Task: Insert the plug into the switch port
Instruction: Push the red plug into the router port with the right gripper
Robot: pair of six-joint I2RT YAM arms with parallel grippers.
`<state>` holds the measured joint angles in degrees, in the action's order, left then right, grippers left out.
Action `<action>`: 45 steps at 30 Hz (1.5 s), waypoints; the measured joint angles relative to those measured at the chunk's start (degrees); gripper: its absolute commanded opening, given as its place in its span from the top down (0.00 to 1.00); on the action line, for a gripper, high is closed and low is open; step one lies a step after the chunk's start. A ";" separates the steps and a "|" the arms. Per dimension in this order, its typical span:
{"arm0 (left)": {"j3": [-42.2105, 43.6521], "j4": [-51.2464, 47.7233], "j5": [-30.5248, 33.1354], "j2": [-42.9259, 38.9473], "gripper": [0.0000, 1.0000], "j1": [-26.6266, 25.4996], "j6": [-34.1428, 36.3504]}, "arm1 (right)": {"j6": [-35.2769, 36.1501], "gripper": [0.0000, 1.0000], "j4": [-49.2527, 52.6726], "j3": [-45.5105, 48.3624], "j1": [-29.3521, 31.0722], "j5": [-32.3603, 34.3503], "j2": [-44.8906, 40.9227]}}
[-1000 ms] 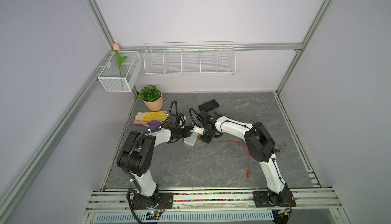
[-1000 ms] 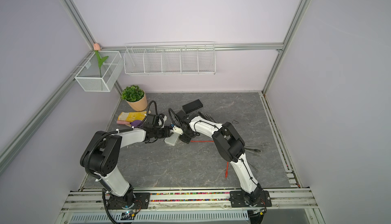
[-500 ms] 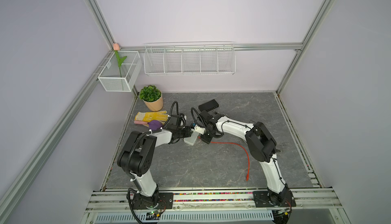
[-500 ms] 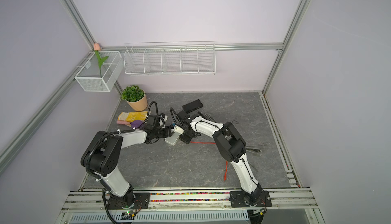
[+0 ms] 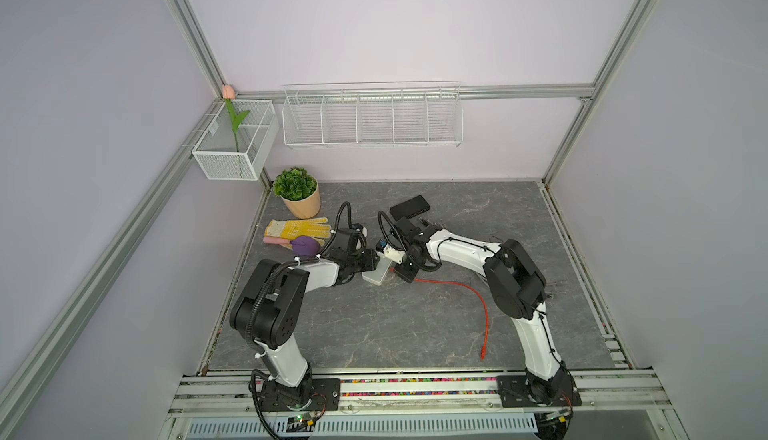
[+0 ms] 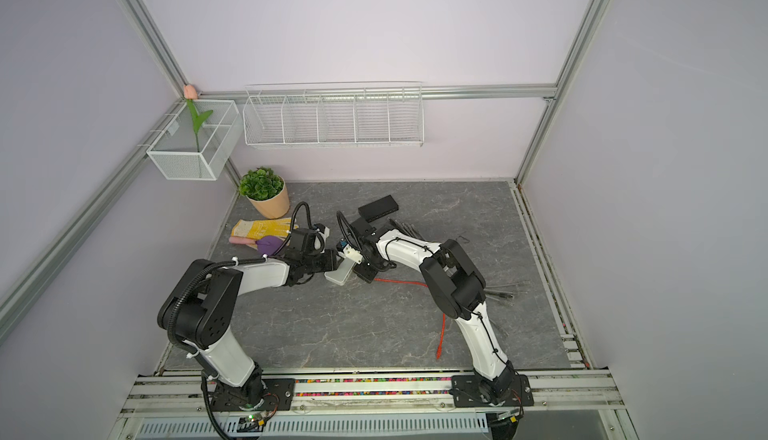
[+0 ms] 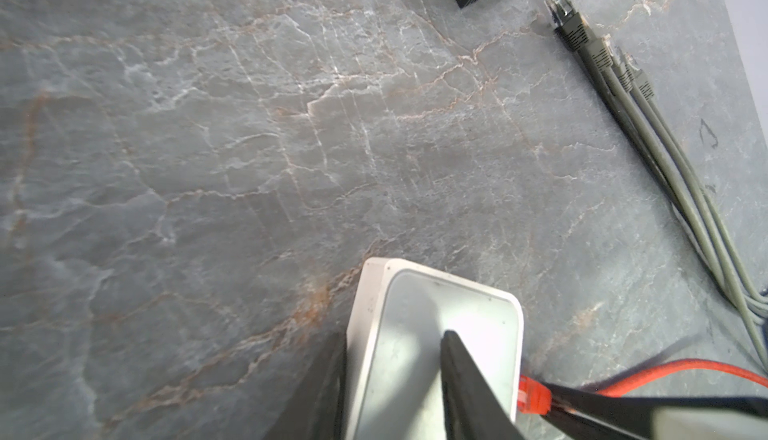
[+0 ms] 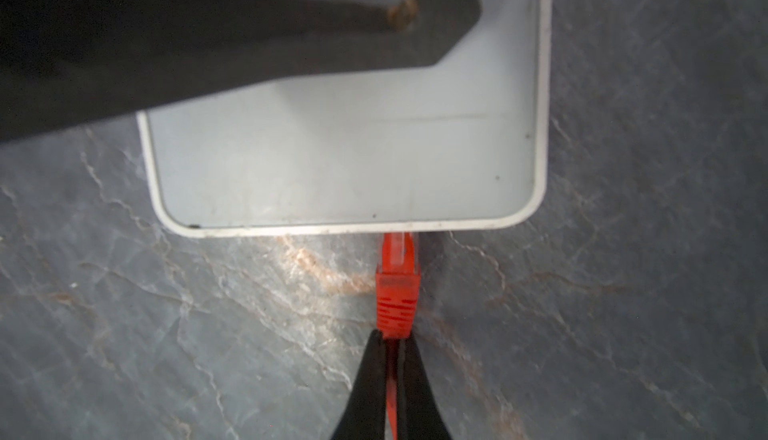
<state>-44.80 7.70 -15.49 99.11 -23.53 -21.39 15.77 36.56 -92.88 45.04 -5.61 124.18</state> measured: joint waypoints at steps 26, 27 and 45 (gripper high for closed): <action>0.87 2.10 2.19 -0.11 0.65 -1.40 -0.42 | -1.68 0.93 -1.22 0.98 -0.74 -1.31 -0.44; 0.90 2.10 2.19 -0.11 0.65 -1.40 -0.39 | -1.73 0.93 -1.22 0.98 -0.74 -1.31 -0.44; 1.33 3.19 2.49 -0.11 0.65 -1.73 0.26 | -2.99 0.93 -1.29 0.94 -0.83 -1.64 -0.42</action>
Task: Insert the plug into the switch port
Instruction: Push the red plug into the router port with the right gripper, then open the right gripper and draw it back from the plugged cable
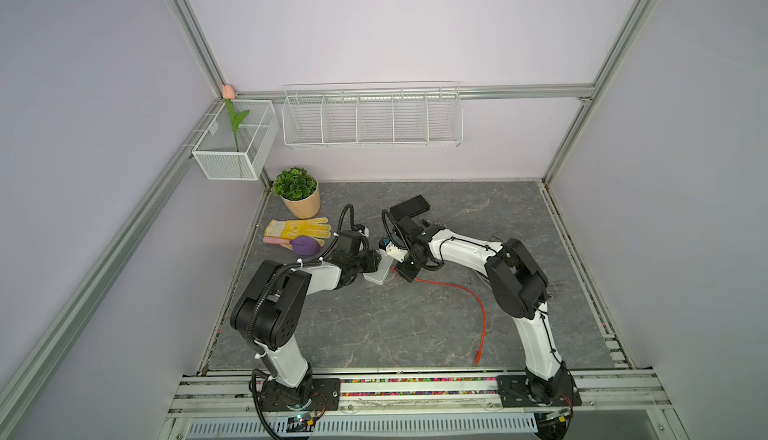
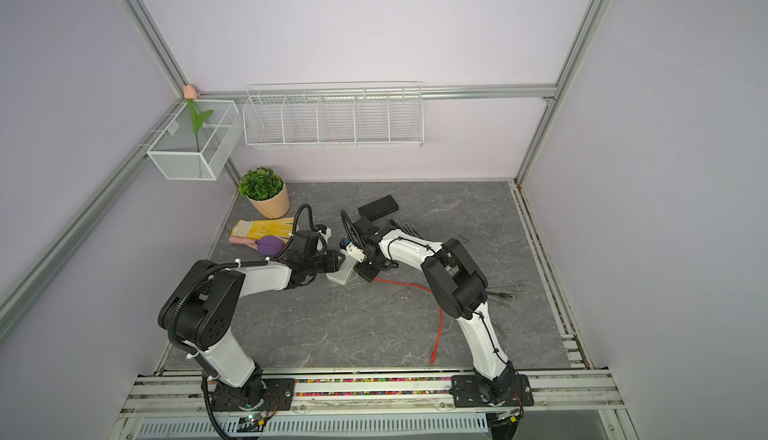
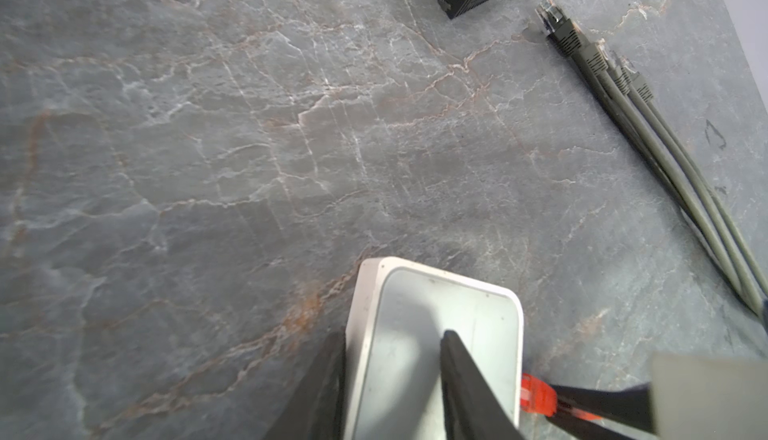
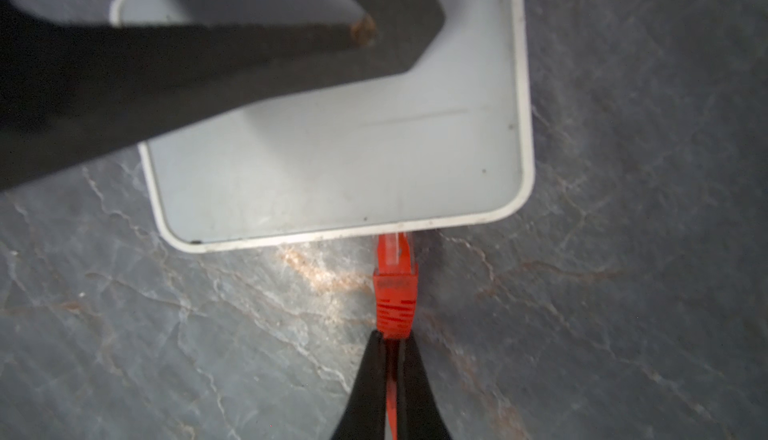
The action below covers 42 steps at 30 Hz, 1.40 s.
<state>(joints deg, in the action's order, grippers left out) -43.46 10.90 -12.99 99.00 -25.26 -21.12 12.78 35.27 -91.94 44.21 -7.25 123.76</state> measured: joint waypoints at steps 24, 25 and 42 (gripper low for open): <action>0.37 -0.63 1.01 -0.74 0.65 -0.42 1.86 | 1.79 0.93 12.50 -11.82 -0.57 -1.68 6.01; 0.55 -0.96 1.22 -1.14 0.65 -0.42 1.77 | 1.95 0.92 12.13 -11.47 -0.57 -1.73 5.92; 6.82 -17.40 -7.41 -17.55 0.62 1.36 -1.16 | 7.76 0.70 -12.87 4.74 1.97 -0.55 -18.88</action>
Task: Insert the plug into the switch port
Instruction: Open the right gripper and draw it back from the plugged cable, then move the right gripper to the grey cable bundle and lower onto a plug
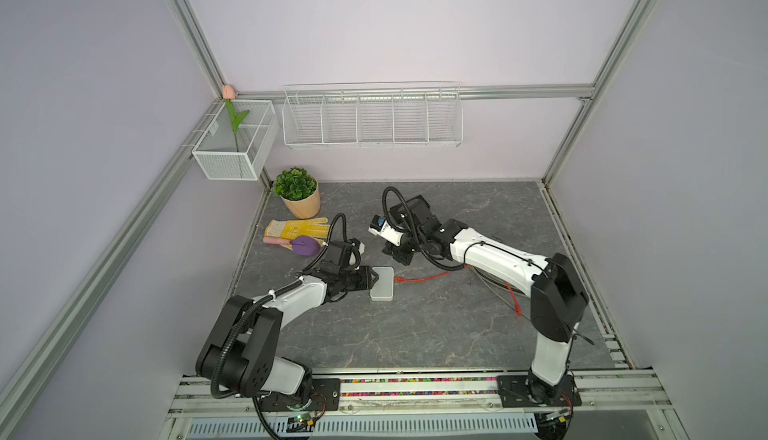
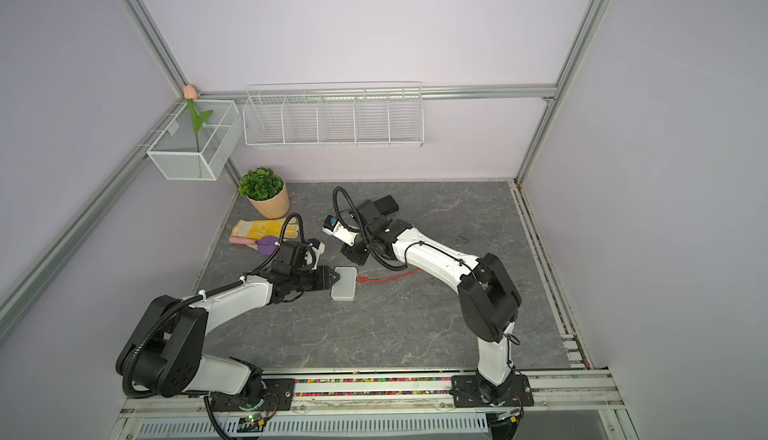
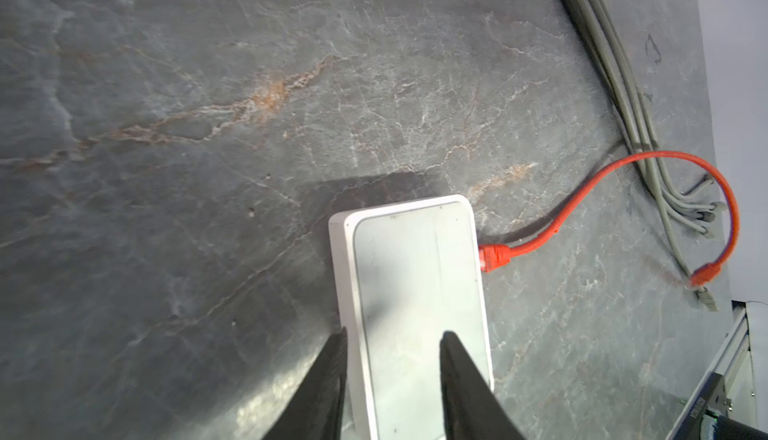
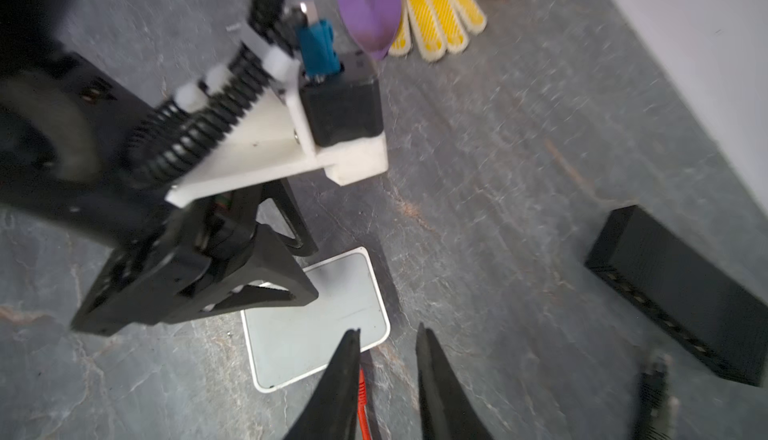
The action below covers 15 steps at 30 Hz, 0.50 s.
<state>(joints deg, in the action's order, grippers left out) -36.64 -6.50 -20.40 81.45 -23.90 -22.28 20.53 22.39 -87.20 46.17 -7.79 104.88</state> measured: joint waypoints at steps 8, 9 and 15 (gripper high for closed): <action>0.00 -4.72 1.11 -9.22 0.60 0.37 -1.18 | -3.17 0.71 4.00 0.24 -4.26 13.99 -2.95; 0.00 -5.11 1.09 -10.97 0.60 0.37 -1.29 | -4.00 0.71 5.18 0.09 -5.84 14.88 -2.91; 0.00 -7.19 0.87 -19.98 0.59 -0.17 -2.56 | -9.79 0.73 12.37 -5.99 -17.77 18.91 3.67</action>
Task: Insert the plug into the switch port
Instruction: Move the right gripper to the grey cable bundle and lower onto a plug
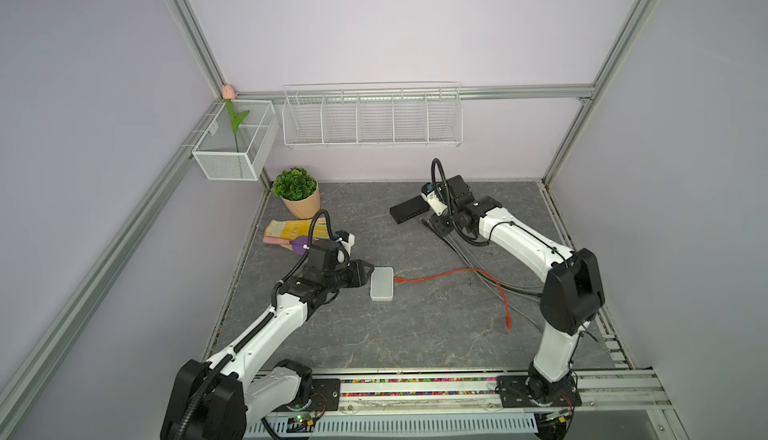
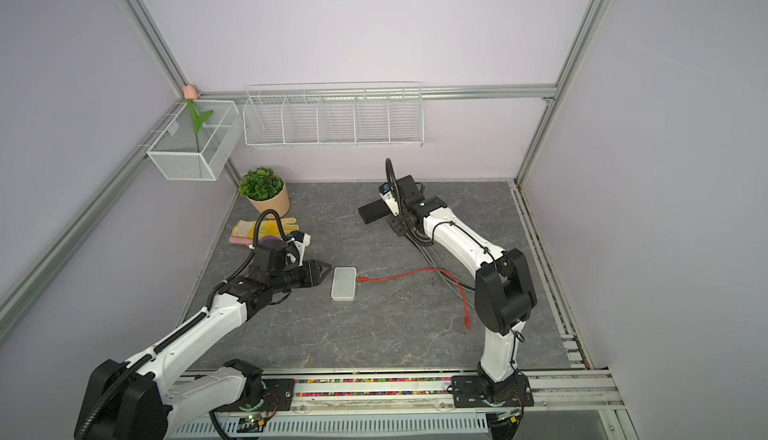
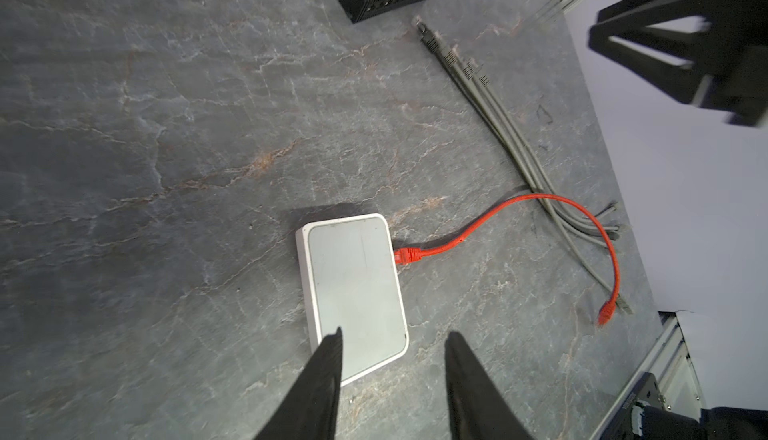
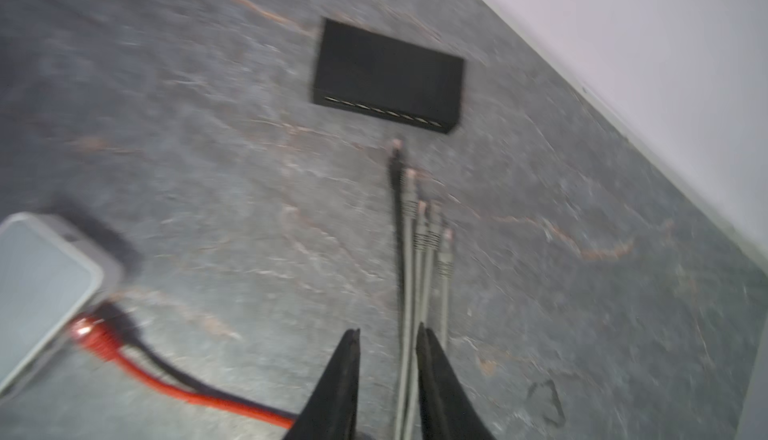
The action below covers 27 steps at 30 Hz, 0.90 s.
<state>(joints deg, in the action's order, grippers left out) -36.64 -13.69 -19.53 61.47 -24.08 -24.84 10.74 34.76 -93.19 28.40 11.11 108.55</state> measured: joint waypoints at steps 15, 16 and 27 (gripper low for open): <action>2.40 -2.05 0.74 -5.29 0.58 -6.36 -1.11 | -2.62 0.76 8.70 -1.38 -7.45 2.40 11.91; 2.62 -2.03 0.74 -5.42 0.58 -6.36 -1.11 | -2.62 0.76 8.70 -1.38 -7.74 2.36 11.91; 3.19 -2.05 0.63 -6.12 0.58 -6.36 -1.44 | -2.19 0.75 8.76 -1.40 -8.44 0.83 14.40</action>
<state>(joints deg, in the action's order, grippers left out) -33.45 -15.75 -18.90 55.35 -30.44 -26.28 8.56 43.53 -94.59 19.97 11.94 122.96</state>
